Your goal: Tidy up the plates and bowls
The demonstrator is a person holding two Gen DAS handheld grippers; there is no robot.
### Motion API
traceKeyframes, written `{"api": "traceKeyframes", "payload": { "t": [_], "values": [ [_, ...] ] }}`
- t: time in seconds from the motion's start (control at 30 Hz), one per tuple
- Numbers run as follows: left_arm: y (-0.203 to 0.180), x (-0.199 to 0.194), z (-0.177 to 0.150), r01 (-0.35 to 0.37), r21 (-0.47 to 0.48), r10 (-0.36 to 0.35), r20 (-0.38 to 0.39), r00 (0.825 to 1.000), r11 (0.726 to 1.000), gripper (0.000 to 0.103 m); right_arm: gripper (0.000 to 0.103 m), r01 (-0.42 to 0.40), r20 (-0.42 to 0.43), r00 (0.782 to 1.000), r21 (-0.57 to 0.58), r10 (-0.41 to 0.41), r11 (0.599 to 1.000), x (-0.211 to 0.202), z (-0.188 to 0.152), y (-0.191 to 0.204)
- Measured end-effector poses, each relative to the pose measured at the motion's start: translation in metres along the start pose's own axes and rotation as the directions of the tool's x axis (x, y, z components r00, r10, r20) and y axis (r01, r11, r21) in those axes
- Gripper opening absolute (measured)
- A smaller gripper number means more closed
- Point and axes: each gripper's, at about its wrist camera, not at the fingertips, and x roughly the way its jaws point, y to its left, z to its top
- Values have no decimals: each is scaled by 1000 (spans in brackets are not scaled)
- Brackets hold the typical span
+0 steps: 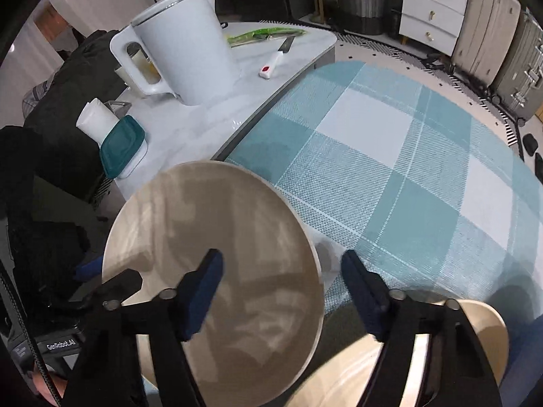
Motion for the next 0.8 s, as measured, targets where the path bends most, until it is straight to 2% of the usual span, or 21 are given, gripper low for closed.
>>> {"api": "traceKeyframes", "payload": {
  "t": [0.1, 0.13, 0.23, 0.3, 0.37, 0.4, 0.53, 0.63, 0.7, 0.8],
  "values": [
    [0, -2, -1, -5, 7, 5, 9, 1000, 1000, 100, 64, -20, -20, 1000, 11, 20, 1000, 3, 0, -2],
    [1, -3, -1, -9, 7, 9, 11, 1000, 1000, 97, 60, -25, -26, 999, 18, 26, 1000, 4, 0, -3],
    [2, -4, 0, 4, -1, -4, 11, 1000, 1000, 94, 56, -27, -33, 999, 29, 28, 999, 4, -3, -4],
    [1, -4, -1, 12, 6, -12, 5, 1000, 1000, 87, 56, -31, -31, 999, 30, 32, 999, 2, -5, -2],
    [-1, -2, -1, 19, 23, -19, -19, 1000, 1000, 75, 52, -26, -36, 999, 21, 27, 999, 1, -8, 0],
    [-1, -2, -1, 21, 24, -20, -23, 1000, 1000, 72, 50, -20, -42, 999, 19, 20, 1000, 2, -8, 0],
    [3, -3, -1, 53, 0, -53, -28, 998, 999, 55, 45, -10, -45, 999, 26, 12, 1000, 0, -12, -1],
    [4, -2, -1, 70, -3, -70, -42, 997, 998, 49, 43, -3, -50, 999, 27, 5, 1000, 1, -13, -1],
    [5, -2, -2, 60, -1, -60, -41, 997, 998, 40, 43, -2, -45, 999, 26, 3, 1000, 1, -15, 0],
    [6, -3, -3, 53, 10, -53, -18, 998, 999, 38, 43, 16, -41, 999, 9, -15, 1000, 0, -18, 2]
  ]
}}
